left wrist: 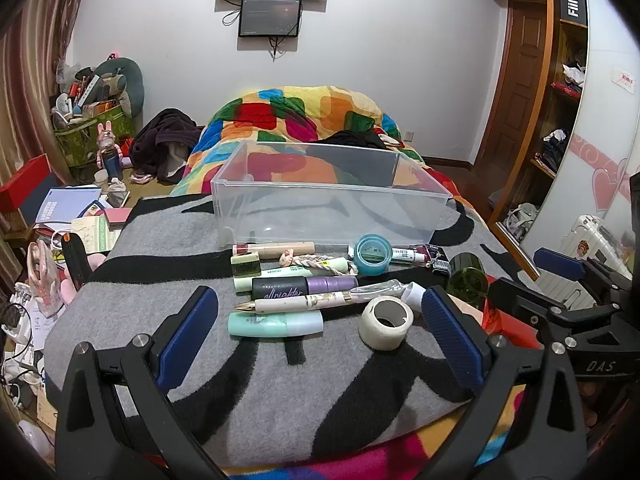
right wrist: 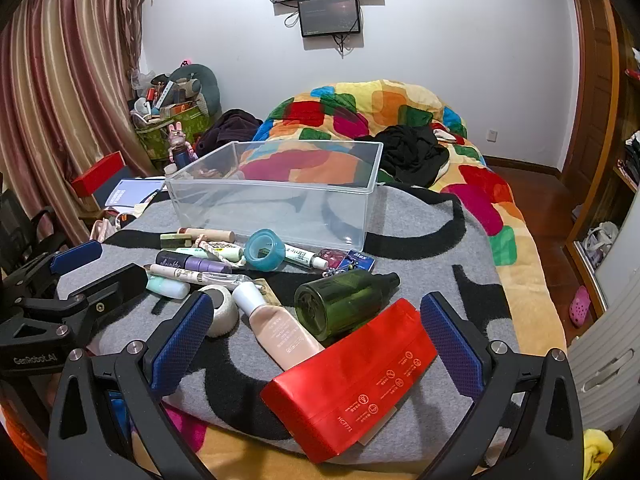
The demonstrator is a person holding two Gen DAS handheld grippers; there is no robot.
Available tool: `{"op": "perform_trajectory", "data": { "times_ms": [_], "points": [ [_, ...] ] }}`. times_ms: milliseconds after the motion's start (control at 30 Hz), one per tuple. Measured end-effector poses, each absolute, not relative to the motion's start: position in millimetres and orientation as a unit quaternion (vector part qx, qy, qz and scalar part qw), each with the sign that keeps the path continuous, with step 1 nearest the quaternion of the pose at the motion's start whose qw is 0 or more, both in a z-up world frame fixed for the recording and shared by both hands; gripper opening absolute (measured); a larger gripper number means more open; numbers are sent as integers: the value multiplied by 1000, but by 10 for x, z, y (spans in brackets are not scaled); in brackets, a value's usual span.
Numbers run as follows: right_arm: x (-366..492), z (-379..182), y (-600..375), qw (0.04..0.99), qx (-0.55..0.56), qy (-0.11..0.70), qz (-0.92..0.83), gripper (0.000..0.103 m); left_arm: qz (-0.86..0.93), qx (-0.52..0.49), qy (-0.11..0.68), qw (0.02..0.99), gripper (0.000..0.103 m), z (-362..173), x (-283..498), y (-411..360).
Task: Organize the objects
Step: 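Move the right gripper toward the red packet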
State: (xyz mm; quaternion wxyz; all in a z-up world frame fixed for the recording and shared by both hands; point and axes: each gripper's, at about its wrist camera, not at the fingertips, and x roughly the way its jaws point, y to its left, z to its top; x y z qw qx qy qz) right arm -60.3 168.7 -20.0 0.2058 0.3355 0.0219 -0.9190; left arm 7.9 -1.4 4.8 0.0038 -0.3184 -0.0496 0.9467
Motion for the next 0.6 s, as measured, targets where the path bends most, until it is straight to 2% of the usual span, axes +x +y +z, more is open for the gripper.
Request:
{"op": "perform_trajectory", "data": {
  "times_ms": [600],
  "points": [
    [-603,-191,1702,205,339,13,-918,103,945,-323,-51,2,103,21,75,-20]
  ]
}}
